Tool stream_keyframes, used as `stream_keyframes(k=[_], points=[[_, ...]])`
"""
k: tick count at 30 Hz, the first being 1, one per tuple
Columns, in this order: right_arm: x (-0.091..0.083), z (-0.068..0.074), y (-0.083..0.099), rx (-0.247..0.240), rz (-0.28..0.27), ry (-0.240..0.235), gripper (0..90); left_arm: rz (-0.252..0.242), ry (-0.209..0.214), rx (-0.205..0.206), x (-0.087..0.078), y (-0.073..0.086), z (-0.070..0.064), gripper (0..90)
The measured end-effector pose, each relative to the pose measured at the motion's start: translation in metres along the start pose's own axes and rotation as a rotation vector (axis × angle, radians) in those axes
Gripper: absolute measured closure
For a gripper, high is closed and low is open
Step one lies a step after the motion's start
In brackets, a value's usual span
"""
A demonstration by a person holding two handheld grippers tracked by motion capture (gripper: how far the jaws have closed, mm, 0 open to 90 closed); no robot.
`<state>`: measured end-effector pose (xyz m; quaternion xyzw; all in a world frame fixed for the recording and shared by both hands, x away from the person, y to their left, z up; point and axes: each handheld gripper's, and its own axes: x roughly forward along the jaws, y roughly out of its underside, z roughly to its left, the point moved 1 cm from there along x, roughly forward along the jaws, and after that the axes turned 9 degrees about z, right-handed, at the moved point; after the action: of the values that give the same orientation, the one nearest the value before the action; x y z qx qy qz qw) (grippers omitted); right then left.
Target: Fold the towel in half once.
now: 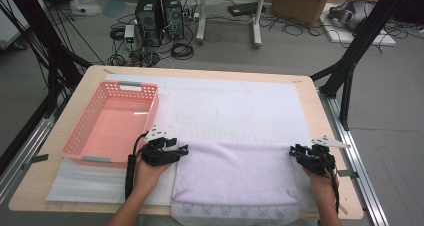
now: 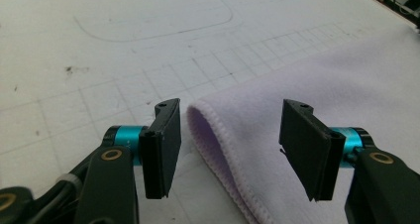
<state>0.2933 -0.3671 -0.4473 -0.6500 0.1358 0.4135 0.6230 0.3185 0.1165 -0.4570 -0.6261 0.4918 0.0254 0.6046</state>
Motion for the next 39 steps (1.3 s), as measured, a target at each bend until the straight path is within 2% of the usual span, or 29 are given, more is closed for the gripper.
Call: stream_keyframes(k=[2, 3, 4, 7, 9, 13, 15, 18, 19, 20, 21, 22, 24, 29, 32, 34, 36, 39], points=[[-0.006, 0.001, 0.001, -0.008, -0.009, -0.016, 58.9, 0.025, -0.002, -0.008, 0.003, -0.001, 0.001, 40.9], [-0.007, 0.002, 0.002, -0.006, 0.002, -0.036, 56.3, 0.052, 0.005, -0.005, 0.004, -0.002, 0.001, 40.9], [-0.007, 0.004, 0.002, -0.011, 0.013, -0.042, 53.5, 0.075, 0.004, 0.012, 0.007, -0.003, -0.001, 40.8], [-0.005, 0.010, 0.003, -0.046, 0.053, -0.034, 47.3, 0.095, -0.003, 0.071, 0.010, -0.003, -0.009, 40.9], [-0.002, 0.015, 0.004, -0.055, 0.084, -0.036, 45.5, 0.101, -0.031, 0.099, 0.010, -0.003, -0.012, 42.4], [0.003, 0.023, 0.008, -0.091, 0.127, -0.024, 43.5, 0.106, -0.040, 0.137, 0.010, -0.001, -0.016, 57.1], [0.004, 0.026, 0.009, -0.093, 0.124, -0.009, 43.9, 0.113, -0.069, 0.158, 0.010, -0.001, -0.019, 61.2], [0.004, 0.027, 0.011, -0.106, 0.115, -0.008, 52.7, 0.108, -0.071, 0.151, 0.010, 0.000, -0.020, 67.7], [0.004, 0.028, 0.011, -0.108, 0.110, -0.012, 56.3, 0.114, -0.045, 0.149, 0.011, 0.000, -0.020, 73.5], [0.003, 0.029, 0.011, -0.108, 0.115, -0.017, 59.7, 0.111, -0.040, 0.152, 0.011, 0.000, -0.023, 81.5], [0.003, 0.029, 0.011, -0.110, 0.118, -0.024, 64.5, 0.109, -0.050, 0.157, 0.012, 0.001, -0.024, 82.6], [0.003, 0.029, 0.010, -0.106, 0.125, -0.032, 71.9, 0.112, -0.048, 0.147, 0.011, 0.001, -0.024, 83.2], [0.003, 0.032, 0.010, -0.120, 0.128, -0.062, 80.4, 0.106, -0.029, 0.111, 0.011, 0.001, -0.022, 83.4], [0.003, 0.028, 0.013, -0.075, 0.108, -0.104, 83.8, 0.101, -0.012, 0.095, 0.010, 0.001, -0.020, 84.6], [0.001, 0.027, 0.014, -0.054, 0.092, -0.122, 84.7, 0.049, -0.008, 0.083, 0.007, -0.002, -0.018, 85.3], [-0.002, 0.025, 0.011, -0.051, 0.051, -0.127, 85.0, 0.038, 0.011, 0.056, 0.006, -0.007, -0.016, 85.5], [-0.006, 0.021, 0.007, -0.042, 0.010, -0.133, 85.1, 0.031, 0.011, 0.062, 0.005, -0.015, -0.014, 85.6], [-0.007, 0.018, -0.001, -0.057, -0.022, -0.110, 85.2, 0.000, 0.022, 0.046, 0.004, -0.030, -0.011, 85.7]])
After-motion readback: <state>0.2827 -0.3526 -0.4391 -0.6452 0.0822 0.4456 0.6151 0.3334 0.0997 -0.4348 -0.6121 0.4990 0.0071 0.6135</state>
